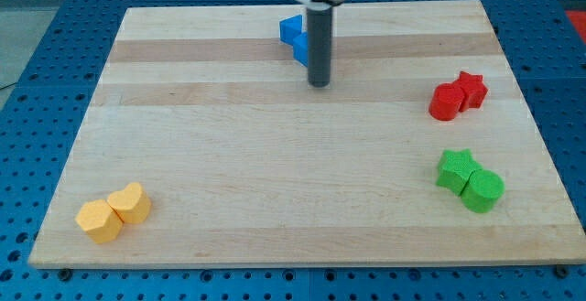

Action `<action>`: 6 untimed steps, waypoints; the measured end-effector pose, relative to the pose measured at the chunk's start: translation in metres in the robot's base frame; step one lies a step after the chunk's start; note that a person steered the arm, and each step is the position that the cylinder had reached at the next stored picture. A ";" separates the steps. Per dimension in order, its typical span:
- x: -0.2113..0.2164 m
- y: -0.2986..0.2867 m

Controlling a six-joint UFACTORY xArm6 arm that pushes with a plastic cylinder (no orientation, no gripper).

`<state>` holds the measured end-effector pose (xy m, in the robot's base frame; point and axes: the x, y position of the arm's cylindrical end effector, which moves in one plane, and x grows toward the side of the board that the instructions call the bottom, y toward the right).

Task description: Move your arm to the center right

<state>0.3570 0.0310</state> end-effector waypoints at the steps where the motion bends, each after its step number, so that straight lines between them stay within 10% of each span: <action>1: -0.022 0.004; 4: -0.038 -0.044; 6: -0.032 0.027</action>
<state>0.3245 0.0578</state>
